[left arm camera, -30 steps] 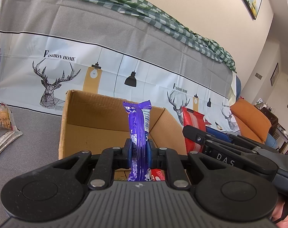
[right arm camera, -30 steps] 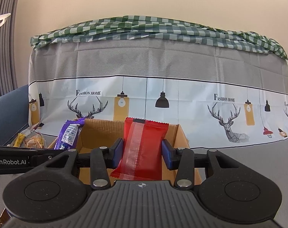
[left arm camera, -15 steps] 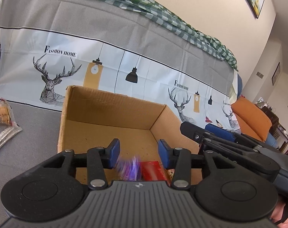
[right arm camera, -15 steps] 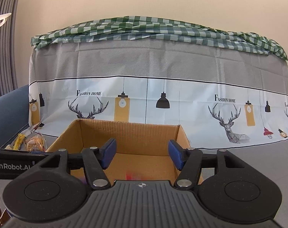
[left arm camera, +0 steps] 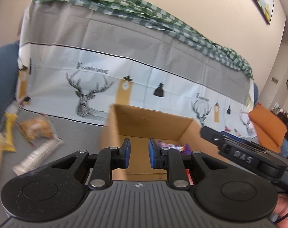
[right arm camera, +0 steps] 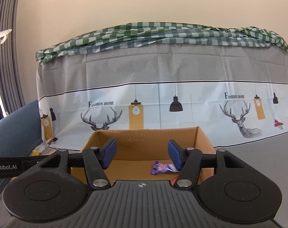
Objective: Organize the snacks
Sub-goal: 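Lower both snacks into the box and open both tools, then move both open tools to the snacks on the sofa seat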
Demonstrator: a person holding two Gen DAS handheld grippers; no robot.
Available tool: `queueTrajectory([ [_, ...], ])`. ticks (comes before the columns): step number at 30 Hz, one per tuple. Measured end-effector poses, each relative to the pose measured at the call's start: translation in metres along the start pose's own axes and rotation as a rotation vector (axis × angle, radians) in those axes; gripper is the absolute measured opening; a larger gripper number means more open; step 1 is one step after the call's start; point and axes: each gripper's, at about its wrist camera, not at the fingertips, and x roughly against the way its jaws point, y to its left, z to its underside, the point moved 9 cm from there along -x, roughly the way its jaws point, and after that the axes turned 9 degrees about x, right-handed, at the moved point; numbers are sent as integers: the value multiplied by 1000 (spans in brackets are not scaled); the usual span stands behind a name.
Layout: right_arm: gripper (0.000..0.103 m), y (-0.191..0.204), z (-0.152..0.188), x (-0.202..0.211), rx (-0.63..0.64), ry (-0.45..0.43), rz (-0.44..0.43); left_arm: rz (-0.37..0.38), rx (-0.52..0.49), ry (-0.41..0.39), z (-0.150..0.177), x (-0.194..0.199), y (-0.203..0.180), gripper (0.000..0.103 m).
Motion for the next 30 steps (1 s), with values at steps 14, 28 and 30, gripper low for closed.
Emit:
queueTrajectory([
  [14, 38, 99, -5, -7, -88, -1, -215, -633, -111, 136, -2, 5, 196, 39],
  [28, 38, 200, 17, -34, -145, 116, -372, -733, -216, 287, 24, -30, 240, 44],
  [30, 38, 205, 21, -41, -151, 131, -365, -741, -215, 308, 27, -33, 247, 38],
])
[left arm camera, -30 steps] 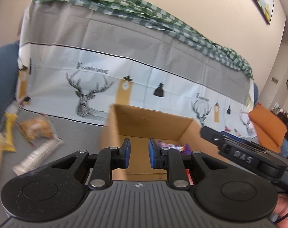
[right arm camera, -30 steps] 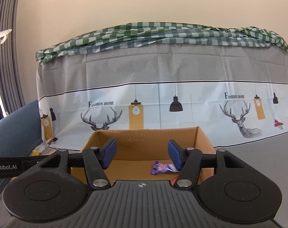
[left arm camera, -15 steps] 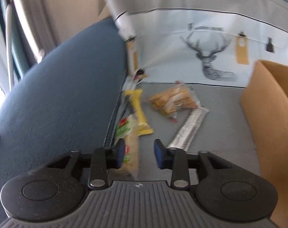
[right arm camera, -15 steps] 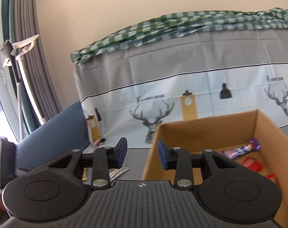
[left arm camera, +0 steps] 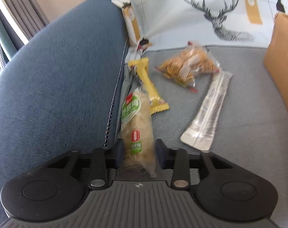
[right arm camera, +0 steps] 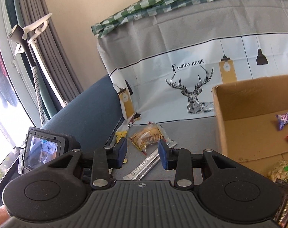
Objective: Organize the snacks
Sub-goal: 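Move both open tools to the snacks on the sofa seat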
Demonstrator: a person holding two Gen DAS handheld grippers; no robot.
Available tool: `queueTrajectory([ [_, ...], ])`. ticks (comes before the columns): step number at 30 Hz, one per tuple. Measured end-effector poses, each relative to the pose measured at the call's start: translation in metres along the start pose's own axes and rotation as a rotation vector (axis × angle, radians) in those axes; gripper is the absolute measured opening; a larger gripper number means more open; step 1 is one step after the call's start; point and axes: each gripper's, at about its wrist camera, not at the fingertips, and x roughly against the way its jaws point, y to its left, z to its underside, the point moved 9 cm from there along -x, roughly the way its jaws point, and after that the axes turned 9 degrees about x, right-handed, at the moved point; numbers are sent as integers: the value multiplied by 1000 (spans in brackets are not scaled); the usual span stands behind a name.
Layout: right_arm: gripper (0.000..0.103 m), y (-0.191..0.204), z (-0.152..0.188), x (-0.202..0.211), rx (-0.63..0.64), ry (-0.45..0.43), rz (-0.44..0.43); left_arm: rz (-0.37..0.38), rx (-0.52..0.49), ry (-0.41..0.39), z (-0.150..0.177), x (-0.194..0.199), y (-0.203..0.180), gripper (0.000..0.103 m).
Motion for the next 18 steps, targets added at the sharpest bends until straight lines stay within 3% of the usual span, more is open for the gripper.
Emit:
queueTrajectory([
  [5, 39, -2, 5, -19, -52, 27, 24, 36, 50, 9, -4, -4, 2, 35],
  [12, 41, 5, 13, -59, -68, 70, 65, 179, 258, 73, -6, 6, 14, 34],
  [15, 41, 3, 22, -84, -89, 116, 77, 202, 279, 98, -3, 6, 15, 34],
  [18, 48, 2, 35, -111, -104, 169, 94, 212, 283, 105, -2, 7, 15, 34],
])
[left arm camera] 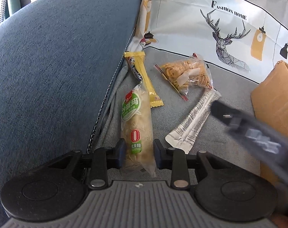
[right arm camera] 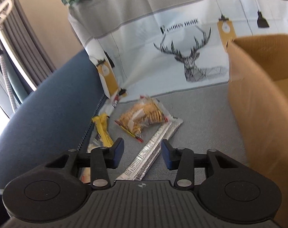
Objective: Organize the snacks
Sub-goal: 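Move both open tools to the snacks on the sofa seat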
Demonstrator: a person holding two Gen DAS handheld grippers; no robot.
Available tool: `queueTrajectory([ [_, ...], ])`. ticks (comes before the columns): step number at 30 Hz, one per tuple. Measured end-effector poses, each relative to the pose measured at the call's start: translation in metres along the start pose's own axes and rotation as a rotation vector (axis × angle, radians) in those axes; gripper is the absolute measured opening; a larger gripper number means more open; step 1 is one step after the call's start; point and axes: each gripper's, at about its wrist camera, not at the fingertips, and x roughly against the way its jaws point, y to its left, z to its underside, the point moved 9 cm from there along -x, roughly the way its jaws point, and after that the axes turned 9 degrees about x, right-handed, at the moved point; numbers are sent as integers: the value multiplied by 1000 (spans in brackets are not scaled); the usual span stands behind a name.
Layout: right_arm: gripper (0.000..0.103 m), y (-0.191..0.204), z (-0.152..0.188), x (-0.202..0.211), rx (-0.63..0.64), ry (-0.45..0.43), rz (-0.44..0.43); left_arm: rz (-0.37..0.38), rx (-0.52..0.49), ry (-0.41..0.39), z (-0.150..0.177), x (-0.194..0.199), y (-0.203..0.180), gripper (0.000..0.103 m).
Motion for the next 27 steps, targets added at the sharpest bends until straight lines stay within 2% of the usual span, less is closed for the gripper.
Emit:
queueTrajectory([
  [6, 53, 2, 15, -45, -1, 74, 26, 12, 9, 12, 1, 0, 2, 34],
  [9, 61, 2, 20, -63, 21, 112, 38, 10, 10, 18, 2, -2, 2, 34],
  [12, 61, 3, 18, -67, 54, 106, 40, 21, 30, 23, 1, -2, 2, 34],
  [14, 54, 2, 16, -67, 67, 109, 51, 20, 31, 24, 2, -2, 1, 34],
  [16, 37, 0, 16, -66, 96, 114, 83, 25, 35, 25, 1, -2, 1, 34],
  [17, 33, -2, 17, -65, 109, 116, 93, 29, 37, 26, 2, -1, 1, 34],
  [18, 25, -3, 17, -64, 120, 117, 98, 33, 39, 26, 2, -1, 2, 34],
  [21, 19, -7, 17, -57, 147, 117, 121, 61, 61, 29, 3, 2, 2, 34],
  [24, 8, -13, 17, -43, 166, 109, 144, 113, 112, 44, 4, 5, 3, 34],
  [27, 8, -13, 19, -26, 180, 131, 119, 172, 170, 66, 6, 10, 4, 34],
])
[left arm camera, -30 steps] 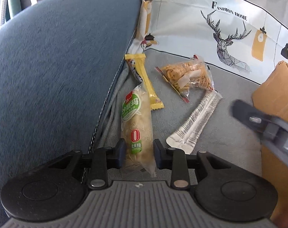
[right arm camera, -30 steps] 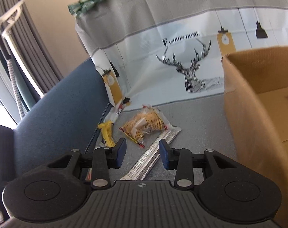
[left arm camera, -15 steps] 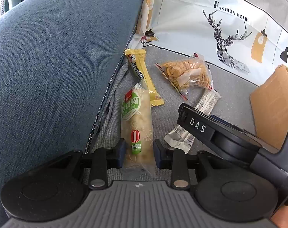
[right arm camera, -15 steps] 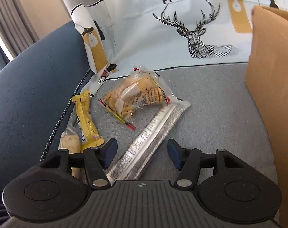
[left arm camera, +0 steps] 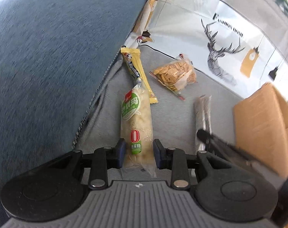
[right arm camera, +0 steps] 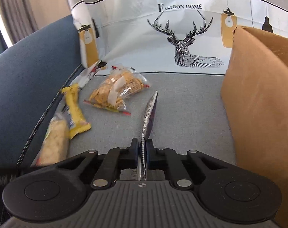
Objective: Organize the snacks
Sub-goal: 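Move both open tools to the snacks on the sofa seat, then close the left tool on the cracker bag while the right tool grasps the silver stick pack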
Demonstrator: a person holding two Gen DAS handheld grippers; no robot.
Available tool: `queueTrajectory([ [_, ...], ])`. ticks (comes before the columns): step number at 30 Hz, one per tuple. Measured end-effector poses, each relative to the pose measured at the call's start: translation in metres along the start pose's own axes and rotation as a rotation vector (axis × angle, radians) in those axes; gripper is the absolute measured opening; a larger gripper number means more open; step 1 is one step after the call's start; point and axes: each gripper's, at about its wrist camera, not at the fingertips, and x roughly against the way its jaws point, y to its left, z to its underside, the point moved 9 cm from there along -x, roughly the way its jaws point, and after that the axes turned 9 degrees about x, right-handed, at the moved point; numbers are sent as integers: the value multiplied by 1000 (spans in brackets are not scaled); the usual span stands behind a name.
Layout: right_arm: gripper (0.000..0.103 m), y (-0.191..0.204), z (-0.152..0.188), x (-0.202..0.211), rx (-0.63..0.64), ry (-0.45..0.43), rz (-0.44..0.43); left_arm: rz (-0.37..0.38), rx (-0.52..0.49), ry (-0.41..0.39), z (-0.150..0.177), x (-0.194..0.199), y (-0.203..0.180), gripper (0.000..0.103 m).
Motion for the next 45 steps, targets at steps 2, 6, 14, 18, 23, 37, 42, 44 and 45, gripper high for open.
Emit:
queueTrajectory([
  [2, 8, 0, 5, 15, 18, 11, -17, 29, 24, 19, 3, 3, 0, 34],
  [6, 8, 6, 25, 45, 46, 60, -111, 54, 4, 35, 12, 12, -6, 34],
  [14, 5, 16, 74, 122, 153, -30, -256, 107, -32, 111, 54, 29, -25, 31],
  [18, 6, 24, 89, 134, 184, -10, -291, 82, -74, 140, 65, 25, -27, 29],
  [23, 9, 26, 96, 128, 235, 14, -260, 93, 42, 111, 54, 27, -12, 38],
  [37, 41, 25, 102, 99, 266, 55, -194, -79, 23, 58, 41, 11, -6, 62],
  [42, 41, 23, 103, 92, 270, 64, -178, -106, -42, 59, 44, 5, -12, 64],
  [44, 41, 24, 104, 90, 280, 68, -173, -111, -62, 71, 47, 2, -15, 65],
  [45, 40, 24, 106, 89, 281, 74, -174, -116, -71, 77, 48, 0, -16, 65],
])
